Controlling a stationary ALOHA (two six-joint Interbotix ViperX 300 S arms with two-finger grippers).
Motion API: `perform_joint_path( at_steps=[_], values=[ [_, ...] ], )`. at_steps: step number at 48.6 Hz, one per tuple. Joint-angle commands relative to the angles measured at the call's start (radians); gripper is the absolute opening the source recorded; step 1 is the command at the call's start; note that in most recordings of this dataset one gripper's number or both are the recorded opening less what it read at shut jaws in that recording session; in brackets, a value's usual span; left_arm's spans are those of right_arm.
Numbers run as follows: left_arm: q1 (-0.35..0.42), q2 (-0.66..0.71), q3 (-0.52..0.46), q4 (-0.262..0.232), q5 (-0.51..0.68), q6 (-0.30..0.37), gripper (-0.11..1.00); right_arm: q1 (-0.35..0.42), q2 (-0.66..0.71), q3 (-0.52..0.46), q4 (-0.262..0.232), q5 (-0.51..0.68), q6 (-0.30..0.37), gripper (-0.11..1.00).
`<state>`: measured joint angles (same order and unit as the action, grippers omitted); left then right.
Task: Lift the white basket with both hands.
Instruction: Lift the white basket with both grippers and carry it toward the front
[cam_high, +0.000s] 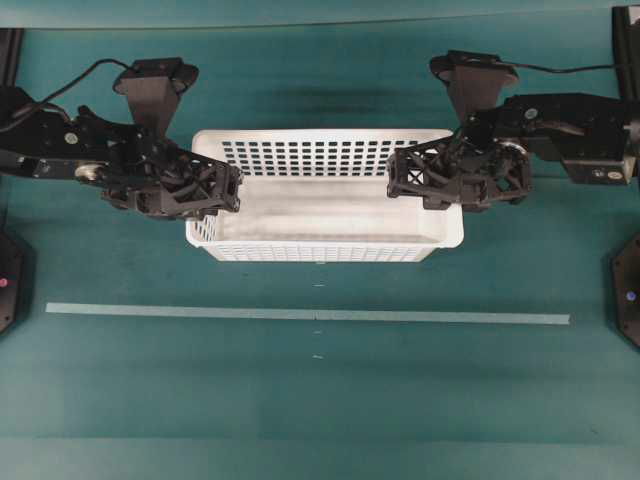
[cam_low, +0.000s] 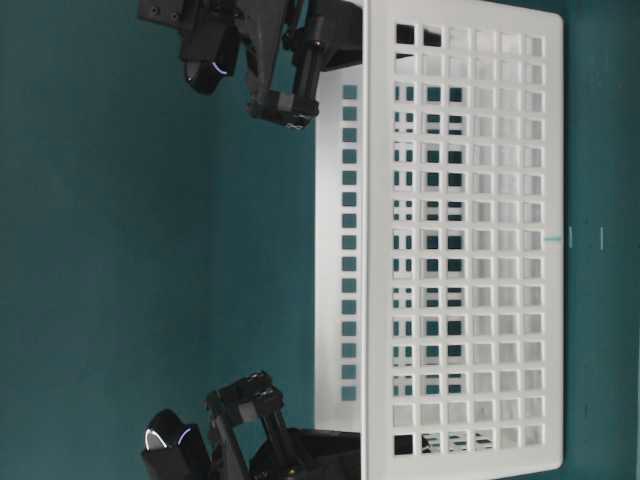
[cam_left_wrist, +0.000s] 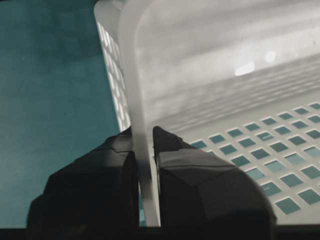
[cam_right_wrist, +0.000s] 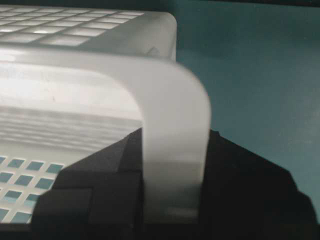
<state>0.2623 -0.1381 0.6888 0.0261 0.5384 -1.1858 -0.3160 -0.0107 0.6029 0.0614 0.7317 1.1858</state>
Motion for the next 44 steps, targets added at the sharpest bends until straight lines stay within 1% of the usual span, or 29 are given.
perform_joint_path(
  at_steps=[1,12,17,24,31,44],
  values=[
    [0.000,-0.015,-0.003,0.003,0.000,0.005,0.01,0.017,0.006,-0.006,0.002,-0.006,-0.008,0.16],
    [0.000,-0.040,-0.018,0.005,0.000,0.003,0.01,0.020,-0.023,-0.029,0.002,0.021,-0.014,0.16],
    [-0.002,-0.049,-0.029,0.003,0.021,0.003,0.01,0.021,-0.032,-0.044,-0.002,0.052,-0.020,0.16],
    [-0.002,-0.051,-0.037,0.003,0.057,0.005,0.01,0.020,-0.032,-0.041,-0.002,0.064,-0.025,0.16],
    [-0.009,-0.061,-0.038,0.005,0.058,0.002,0.01,0.026,-0.035,-0.038,-0.002,0.067,-0.025,0.16],
    [-0.067,-0.081,-0.035,0.003,0.066,-0.014,0.01,0.077,-0.051,-0.014,0.003,0.063,-0.008,0.16]
  ],
)
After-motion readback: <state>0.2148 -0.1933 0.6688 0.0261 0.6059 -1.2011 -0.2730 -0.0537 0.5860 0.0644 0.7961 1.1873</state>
